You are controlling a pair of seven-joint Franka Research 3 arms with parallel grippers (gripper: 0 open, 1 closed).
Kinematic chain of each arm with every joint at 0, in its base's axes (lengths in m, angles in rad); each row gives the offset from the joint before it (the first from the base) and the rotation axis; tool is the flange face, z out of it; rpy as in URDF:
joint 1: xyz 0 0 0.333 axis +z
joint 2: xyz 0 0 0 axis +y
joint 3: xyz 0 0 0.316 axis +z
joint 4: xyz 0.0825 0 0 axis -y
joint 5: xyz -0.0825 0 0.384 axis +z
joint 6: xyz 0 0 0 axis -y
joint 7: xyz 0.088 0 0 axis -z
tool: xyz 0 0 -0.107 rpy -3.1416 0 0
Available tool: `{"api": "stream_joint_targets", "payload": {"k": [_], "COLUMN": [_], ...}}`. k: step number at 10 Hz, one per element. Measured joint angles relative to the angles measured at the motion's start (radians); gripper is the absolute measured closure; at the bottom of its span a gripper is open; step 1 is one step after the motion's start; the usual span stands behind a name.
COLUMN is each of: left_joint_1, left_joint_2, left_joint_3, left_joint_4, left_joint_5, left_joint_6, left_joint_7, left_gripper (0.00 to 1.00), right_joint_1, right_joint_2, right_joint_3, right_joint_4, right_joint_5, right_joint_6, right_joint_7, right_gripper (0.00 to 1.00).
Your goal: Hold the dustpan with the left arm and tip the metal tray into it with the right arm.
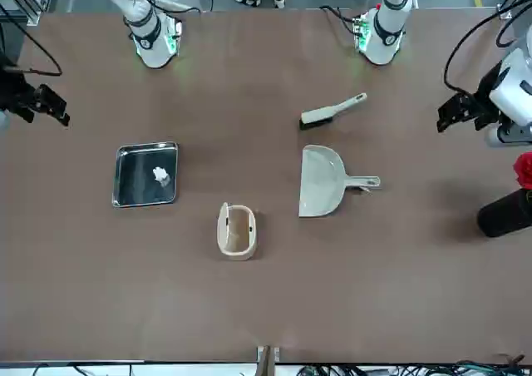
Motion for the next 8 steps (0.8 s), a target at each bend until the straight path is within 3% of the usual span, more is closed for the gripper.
{"api": "stream_joint_targets", "payload": {"k": [5, 8], "left_joint_1": [0.049, 0.066], "left_joint_2": [0.008, 0.025], "left_joint_3": [0.007, 0.009], "left_joint_4": [0.000, 0.000], "left_joint_5": [-0.015, -0.025], "left_joint_6": [0.000, 0.000], "left_joint_7": [0.071, -0.052], "left_gripper": [0.00, 0.00], "right_joint_1": [0.000, 0.000], "right_joint_2": [0.000, 0.000], "right_joint_3": [0.000, 0.000], "right_joint_4": [0.000, -0.001], "right_joint_5": [0.000, 0.000], "right_joint_6": [0.006, 0.006], "right_joint_7": [0.000, 0.000], "right_gripper": [0.00, 0.00]}}
